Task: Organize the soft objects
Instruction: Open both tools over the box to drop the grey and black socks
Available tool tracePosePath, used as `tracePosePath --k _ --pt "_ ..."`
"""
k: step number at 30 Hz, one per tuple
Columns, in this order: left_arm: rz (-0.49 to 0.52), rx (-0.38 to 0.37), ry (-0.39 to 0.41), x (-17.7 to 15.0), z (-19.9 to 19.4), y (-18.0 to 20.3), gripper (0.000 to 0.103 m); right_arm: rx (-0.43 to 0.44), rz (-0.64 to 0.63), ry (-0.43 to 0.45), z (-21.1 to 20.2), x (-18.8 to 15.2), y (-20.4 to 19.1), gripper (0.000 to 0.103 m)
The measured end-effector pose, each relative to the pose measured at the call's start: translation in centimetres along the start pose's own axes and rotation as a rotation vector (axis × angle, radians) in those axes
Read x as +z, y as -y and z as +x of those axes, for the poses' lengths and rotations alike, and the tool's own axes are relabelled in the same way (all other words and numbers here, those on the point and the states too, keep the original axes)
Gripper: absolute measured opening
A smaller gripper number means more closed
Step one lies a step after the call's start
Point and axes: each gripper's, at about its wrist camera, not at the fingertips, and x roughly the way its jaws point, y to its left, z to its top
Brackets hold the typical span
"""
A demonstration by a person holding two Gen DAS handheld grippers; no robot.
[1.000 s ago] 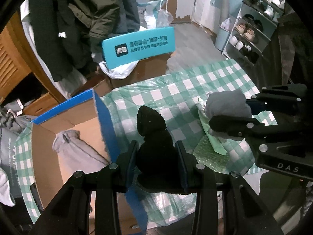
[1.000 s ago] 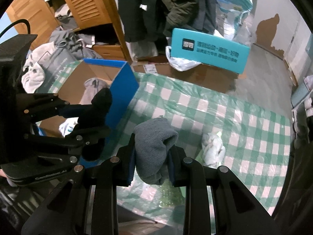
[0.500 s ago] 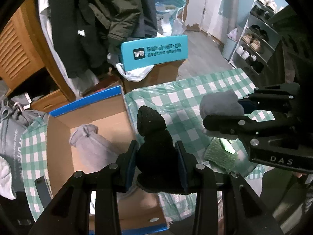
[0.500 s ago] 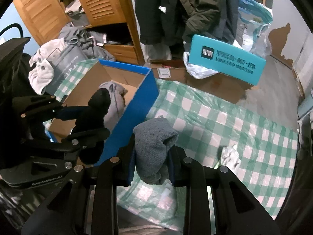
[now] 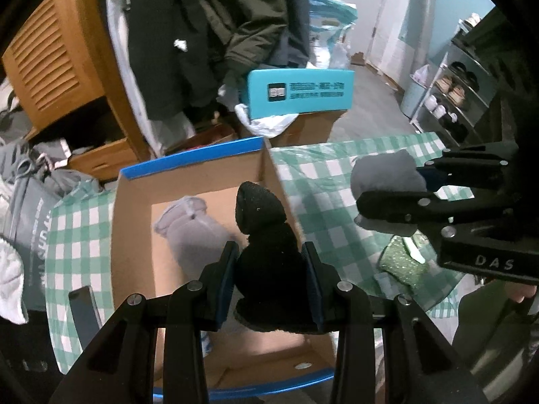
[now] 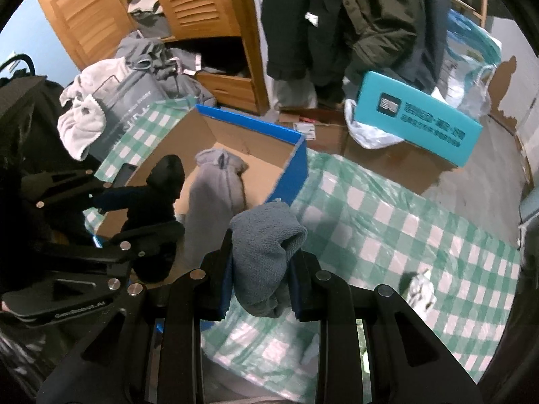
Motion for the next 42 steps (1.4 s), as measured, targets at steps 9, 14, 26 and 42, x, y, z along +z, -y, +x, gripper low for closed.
tracePosePath --k 9,14,26,42 --pt "-0.053 0.029 -0.007 -1.1 0.0 -3.7 0.038 0.025 -0.037 -0.020 1.7 1.7 -3.0 0.025" --pt "-0.074 0.043 -0.011 -1.6 0.0 -5.0 0.038 0.031 -0.054 -0.026 2.3 2.5 -4.5 0.025" --pt "-0.101 0.073 -0.026 -2.6 0.6 -7.1 0.038 0.040 -0.075 -0.056 4.3 3.2 -6.6 0.025" --pt "-0.138 0.083 -0.083 -3.2 2.4 -7.7 0.048 0.062 -0.053 -0.111 7.0 3.2 -7.1 0.033"
